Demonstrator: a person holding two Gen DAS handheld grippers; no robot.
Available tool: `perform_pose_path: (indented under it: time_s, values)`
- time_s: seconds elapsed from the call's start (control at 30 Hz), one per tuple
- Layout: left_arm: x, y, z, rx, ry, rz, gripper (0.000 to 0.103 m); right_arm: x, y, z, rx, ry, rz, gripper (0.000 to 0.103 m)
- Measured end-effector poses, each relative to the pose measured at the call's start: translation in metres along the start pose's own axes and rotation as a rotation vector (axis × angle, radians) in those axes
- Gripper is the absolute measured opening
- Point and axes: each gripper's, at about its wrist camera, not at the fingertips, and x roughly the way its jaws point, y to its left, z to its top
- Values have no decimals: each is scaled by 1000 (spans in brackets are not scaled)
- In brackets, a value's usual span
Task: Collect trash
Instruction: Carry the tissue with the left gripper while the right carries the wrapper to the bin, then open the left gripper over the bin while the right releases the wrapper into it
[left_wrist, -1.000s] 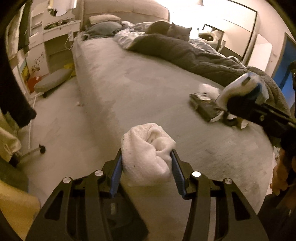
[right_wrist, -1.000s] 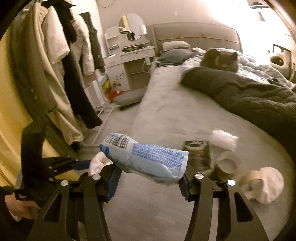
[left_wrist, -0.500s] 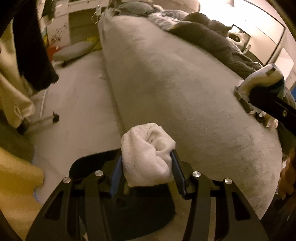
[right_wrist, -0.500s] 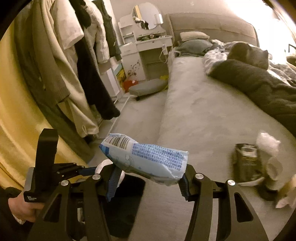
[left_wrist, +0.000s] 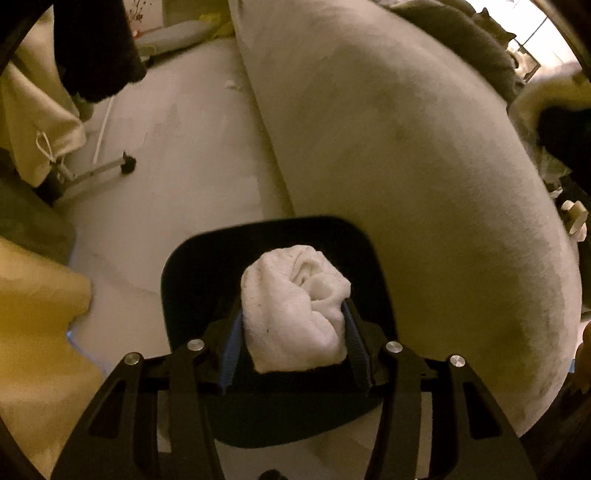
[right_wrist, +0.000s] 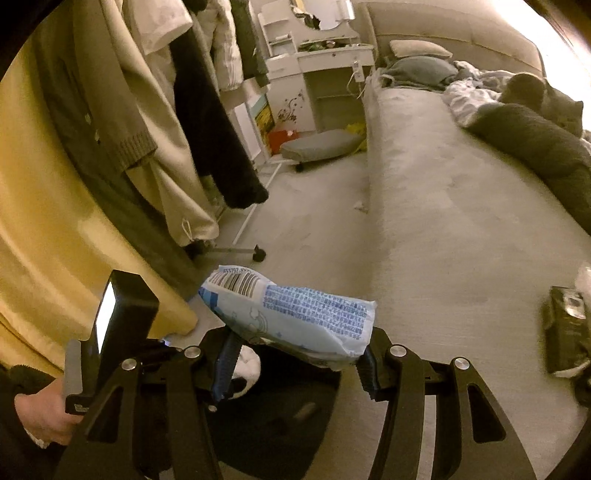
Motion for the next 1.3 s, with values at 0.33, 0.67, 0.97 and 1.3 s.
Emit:
perform_pose_path:
  time_s: [0.33, 0.67, 0.97, 1.3]
  values:
    - [-2, 20, -12, -27, 36, -22, 72, 35, 15, -2, -9, 79, -3, 55]
    - [-31, 42, -7, -53, -78, -11, 74, 71, 27, -10, -22, 173, -9, 55]
    - [-62, 63, -3, -77, -210, -1, 73, 104, 41, -20, -42, 254, -9, 55]
    - [-102, 74, -3, -38, -399, 8, 66, 138, 53, -36, -69, 377, -16, 56]
